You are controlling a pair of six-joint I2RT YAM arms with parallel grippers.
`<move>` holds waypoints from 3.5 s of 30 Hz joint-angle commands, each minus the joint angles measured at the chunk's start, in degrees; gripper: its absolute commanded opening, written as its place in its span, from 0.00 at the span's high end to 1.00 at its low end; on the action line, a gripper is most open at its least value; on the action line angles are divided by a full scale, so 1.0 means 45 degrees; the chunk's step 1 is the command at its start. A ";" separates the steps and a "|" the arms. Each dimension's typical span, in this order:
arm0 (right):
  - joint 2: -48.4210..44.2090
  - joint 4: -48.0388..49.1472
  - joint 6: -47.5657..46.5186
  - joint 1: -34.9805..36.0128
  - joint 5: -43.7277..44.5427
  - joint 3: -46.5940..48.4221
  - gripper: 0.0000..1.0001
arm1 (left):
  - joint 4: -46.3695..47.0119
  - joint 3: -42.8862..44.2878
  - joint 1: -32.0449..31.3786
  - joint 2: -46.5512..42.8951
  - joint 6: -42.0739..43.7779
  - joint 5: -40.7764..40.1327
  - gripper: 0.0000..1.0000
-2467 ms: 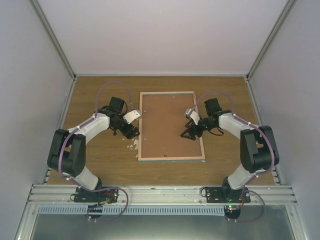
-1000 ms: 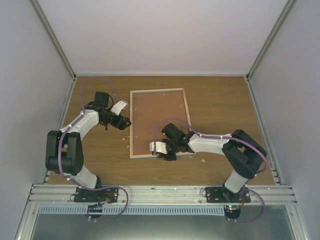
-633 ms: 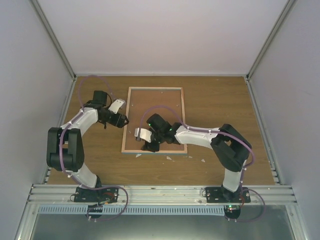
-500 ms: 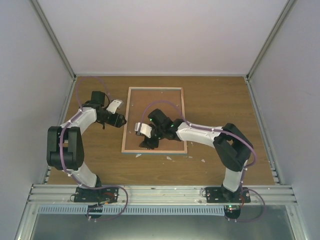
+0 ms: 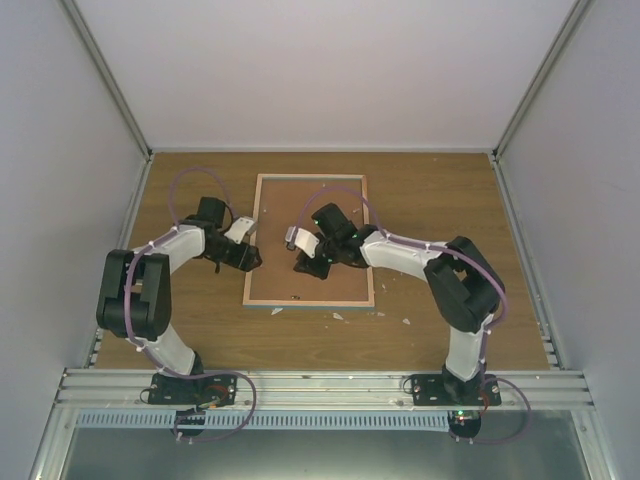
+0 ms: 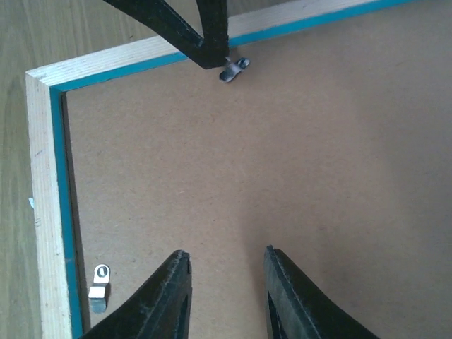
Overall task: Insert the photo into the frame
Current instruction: Install the photo frame at the center of the board.
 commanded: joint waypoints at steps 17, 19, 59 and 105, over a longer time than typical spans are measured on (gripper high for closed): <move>0.1270 -0.0025 0.0325 0.0023 -0.0746 0.0251 0.75 | 0.1654 -0.0124 -0.1047 0.0619 0.0122 -0.1672 0.37; 0.1281 -0.0025 0.0336 -0.0010 -0.0751 0.0231 0.76 | 0.1683 -0.0105 -0.1069 0.0738 0.0207 -0.1861 0.38; 0.1261 -0.0091 0.0242 -0.0433 -0.0937 0.0114 0.80 | -0.0420 0.1333 -0.1013 0.0849 0.3128 -0.2266 0.48; 0.1201 -0.0055 0.0190 -0.0538 -0.0942 0.0072 0.82 | -0.1950 0.2327 -0.1234 0.1552 0.4767 -0.2212 0.52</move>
